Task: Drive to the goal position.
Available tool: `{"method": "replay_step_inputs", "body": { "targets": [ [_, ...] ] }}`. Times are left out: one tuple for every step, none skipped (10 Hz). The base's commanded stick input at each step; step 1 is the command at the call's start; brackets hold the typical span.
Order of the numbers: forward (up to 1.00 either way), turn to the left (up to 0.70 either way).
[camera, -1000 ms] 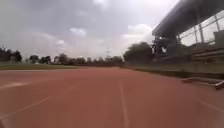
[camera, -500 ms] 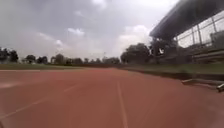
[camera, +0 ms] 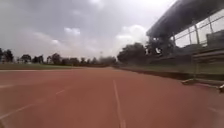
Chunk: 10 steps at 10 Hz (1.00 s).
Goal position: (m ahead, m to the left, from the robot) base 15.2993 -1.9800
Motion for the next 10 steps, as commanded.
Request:
{"method": "replay_step_inputs", "body": {
  "targets": [
    [0.45, 0.00],
    [0.45, 0.00],
    [0.45, 0.00],
    [0.45, 0.00],
    [0.45, 0.00],
    [0.45, 0.00],
    [0.45, 0.00],
    [0.45, 0.00],
    [0.45, 0.00],
    [0.45, 0.00]
  ]
}}
